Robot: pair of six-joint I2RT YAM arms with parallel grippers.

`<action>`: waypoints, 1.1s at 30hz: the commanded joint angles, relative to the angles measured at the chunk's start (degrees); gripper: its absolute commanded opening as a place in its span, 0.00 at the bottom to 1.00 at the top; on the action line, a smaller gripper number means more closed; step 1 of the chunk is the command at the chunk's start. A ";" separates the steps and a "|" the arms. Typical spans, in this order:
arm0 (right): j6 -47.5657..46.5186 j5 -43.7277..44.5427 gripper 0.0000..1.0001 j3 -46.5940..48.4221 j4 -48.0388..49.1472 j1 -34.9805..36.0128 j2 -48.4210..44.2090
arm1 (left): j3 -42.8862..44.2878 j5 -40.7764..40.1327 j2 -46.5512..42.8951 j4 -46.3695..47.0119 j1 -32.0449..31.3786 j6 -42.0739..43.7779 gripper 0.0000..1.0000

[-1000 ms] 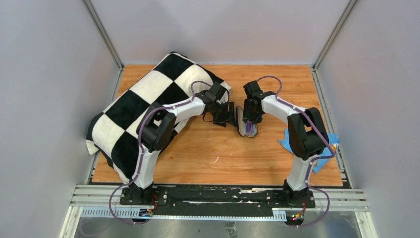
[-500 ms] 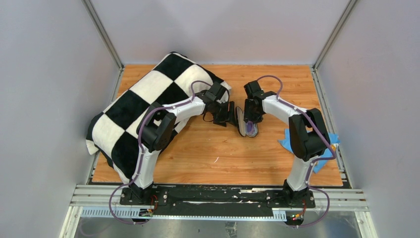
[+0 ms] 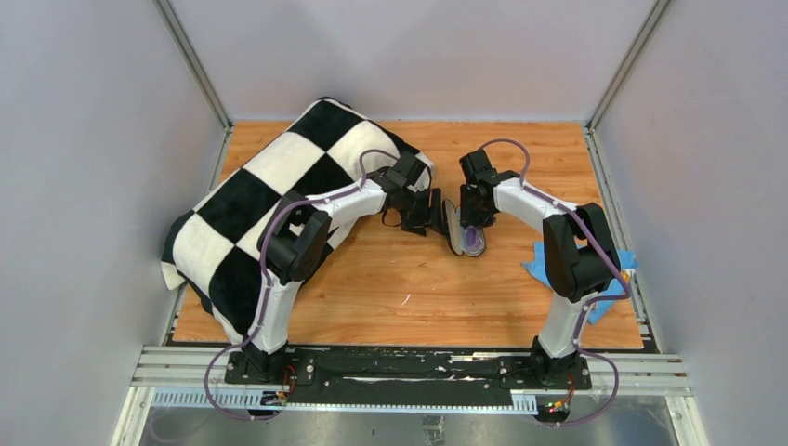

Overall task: Organize the sunglasses
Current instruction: Place the sunglasses in the sunglasses case.

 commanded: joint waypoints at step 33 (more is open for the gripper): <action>-6.96 -5.17 0.53 -3.30 2.75 -1.22 -3.25 | 3.61 1.86 2.30 -2.39 -0.59 0.82 0.61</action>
